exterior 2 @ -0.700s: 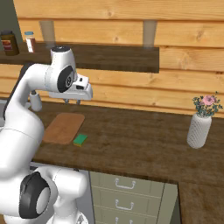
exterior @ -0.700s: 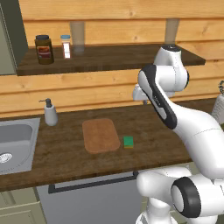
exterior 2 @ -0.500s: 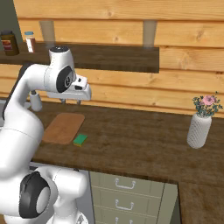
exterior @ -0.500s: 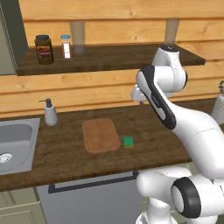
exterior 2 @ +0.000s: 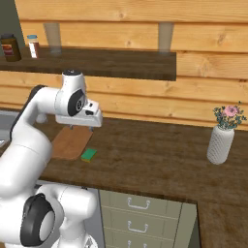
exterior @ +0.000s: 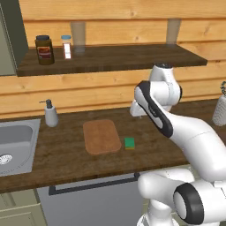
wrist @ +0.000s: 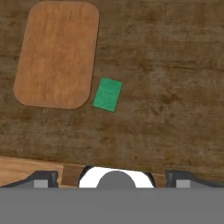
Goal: Pick up the sponge from the counter and clean the cutting board by briefly scrubbing or pressing down on the cutting board. Once finished, release the sponge.
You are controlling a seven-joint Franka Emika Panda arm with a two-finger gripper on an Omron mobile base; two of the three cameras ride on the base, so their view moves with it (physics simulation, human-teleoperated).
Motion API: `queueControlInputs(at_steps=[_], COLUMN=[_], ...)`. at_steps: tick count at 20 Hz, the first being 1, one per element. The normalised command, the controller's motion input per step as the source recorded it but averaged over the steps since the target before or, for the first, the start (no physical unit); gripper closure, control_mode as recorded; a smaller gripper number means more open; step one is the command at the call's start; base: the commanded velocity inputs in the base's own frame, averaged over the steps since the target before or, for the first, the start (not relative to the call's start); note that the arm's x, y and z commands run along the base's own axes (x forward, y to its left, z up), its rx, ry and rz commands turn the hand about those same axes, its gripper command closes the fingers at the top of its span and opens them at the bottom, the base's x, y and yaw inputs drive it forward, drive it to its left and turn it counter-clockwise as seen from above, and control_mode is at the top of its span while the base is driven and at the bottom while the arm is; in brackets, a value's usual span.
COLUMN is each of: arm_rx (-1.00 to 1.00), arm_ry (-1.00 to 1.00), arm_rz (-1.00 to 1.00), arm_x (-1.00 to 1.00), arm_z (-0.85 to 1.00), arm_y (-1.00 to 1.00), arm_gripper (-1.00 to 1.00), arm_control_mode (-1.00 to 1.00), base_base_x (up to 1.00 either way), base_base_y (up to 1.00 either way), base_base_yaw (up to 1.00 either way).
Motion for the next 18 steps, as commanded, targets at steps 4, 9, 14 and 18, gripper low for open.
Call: queueControlInputs(at_steps=[4, 9, 14, 18], arm_rx=[0.00, 0.00, 0.00, 0.00], arm_ry=[0.09, 0.11, 0.05, 0.00], arm_rz=[0.00, 0.00, 0.00, 0.00], arm_x=[0.09, 0.10, 0.18, 0.33], arm_z=[-0.40, -0.58, -0.61, -0.43], arm_y=[0.00, 0.00, 0.02, 0.14], arm_gripper=[-1.00, -1.00, -1.00, -1.00], arm_control_mode=[-1.00, -1.00, -1.00, -1.00], base_base_x=[0.00, 0.00, 0.00, 0.00], base_base_y=[0.00, 0.00, 0.00, 0.00], base_base_yaw=[0.00, 0.00, 0.00, 0.00])
